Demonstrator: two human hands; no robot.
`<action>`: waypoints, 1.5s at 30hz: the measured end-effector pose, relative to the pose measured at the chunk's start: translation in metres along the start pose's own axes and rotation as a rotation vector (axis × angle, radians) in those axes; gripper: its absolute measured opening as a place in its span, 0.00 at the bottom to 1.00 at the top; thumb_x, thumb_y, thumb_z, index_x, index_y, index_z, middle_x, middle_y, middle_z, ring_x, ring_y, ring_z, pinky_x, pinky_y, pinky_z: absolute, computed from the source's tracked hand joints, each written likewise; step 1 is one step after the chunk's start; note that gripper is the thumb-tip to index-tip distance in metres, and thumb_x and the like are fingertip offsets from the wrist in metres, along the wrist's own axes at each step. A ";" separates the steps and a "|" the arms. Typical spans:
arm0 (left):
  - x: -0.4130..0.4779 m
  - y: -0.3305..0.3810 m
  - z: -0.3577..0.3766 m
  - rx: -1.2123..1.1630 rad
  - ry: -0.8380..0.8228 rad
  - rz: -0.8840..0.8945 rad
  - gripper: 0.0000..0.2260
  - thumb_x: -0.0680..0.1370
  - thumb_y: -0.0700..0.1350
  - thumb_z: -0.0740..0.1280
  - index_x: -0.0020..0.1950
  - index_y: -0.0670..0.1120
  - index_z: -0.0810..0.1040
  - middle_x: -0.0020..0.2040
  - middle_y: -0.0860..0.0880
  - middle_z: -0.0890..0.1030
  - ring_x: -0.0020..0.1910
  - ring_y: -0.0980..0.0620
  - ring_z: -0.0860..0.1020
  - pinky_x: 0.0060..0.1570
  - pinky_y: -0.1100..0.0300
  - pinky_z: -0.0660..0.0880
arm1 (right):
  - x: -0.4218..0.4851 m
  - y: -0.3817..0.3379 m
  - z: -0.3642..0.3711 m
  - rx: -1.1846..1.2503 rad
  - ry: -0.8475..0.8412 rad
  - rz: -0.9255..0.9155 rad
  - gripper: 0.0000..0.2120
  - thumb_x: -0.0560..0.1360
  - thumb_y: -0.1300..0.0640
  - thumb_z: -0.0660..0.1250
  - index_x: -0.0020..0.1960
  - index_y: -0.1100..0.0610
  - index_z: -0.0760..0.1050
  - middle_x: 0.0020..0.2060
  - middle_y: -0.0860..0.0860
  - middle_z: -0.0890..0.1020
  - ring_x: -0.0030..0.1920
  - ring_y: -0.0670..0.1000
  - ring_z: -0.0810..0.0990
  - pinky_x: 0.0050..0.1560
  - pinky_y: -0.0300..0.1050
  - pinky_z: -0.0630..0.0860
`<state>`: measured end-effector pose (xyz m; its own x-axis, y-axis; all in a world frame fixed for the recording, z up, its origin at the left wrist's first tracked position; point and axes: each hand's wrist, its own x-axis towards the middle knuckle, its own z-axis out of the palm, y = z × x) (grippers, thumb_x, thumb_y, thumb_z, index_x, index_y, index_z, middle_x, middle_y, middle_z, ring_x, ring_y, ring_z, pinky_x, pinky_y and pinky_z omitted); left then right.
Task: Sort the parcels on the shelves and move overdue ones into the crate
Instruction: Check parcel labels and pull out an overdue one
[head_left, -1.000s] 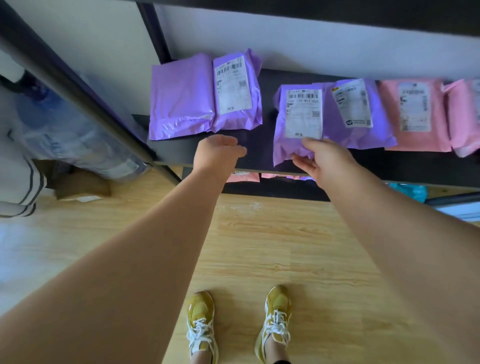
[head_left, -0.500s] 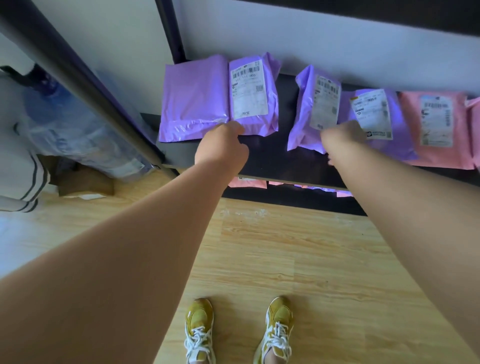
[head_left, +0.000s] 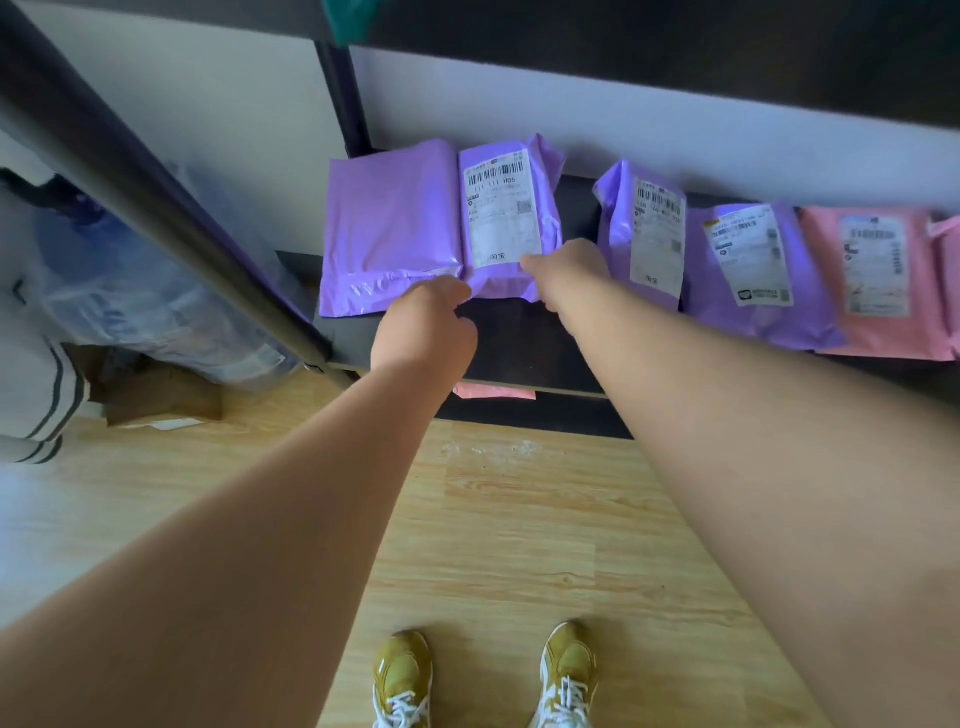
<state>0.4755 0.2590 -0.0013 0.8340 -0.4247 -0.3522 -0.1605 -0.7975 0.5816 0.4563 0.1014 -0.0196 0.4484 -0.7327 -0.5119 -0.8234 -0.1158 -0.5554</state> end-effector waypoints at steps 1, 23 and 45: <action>0.000 -0.002 0.000 -0.003 -0.007 0.008 0.22 0.77 0.38 0.60 0.69 0.53 0.74 0.66 0.51 0.77 0.59 0.48 0.77 0.49 0.63 0.68 | 0.001 0.000 0.001 0.032 0.001 0.007 0.13 0.76 0.53 0.67 0.55 0.61 0.75 0.43 0.55 0.78 0.42 0.57 0.78 0.46 0.46 0.76; -0.049 0.020 0.000 -0.940 -0.112 -0.483 0.26 0.68 0.65 0.70 0.57 0.49 0.80 0.52 0.51 0.83 0.53 0.48 0.82 0.61 0.52 0.75 | -0.114 0.064 -0.059 0.775 -0.252 -0.013 0.08 0.76 0.71 0.63 0.47 0.61 0.78 0.37 0.59 0.81 0.37 0.53 0.80 0.46 0.47 0.82; -0.108 0.012 0.013 -1.217 -0.336 -0.299 0.17 0.73 0.49 0.73 0.61 0.45 0.82 0.55 0.44 0.85 0.50 0.44 0.83 0.42 0.56 0.75 | -0.140 0.113 -0.065 0.713 -0.509 -0.059 0.25 0.65 0.62 0.76 0.62 0.59 0.79 0.53 0.56 0.85 0.56 0.56 0.84 0.61 0.53 0.78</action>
<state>0.3771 0.2894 0.0344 0.5530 -0.5268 -0.6455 0.7356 -0.0551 0.6752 0.2773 0.1472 0.0320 0.7243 -0.3306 -0.6050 -0.4567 0.4273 -0.7803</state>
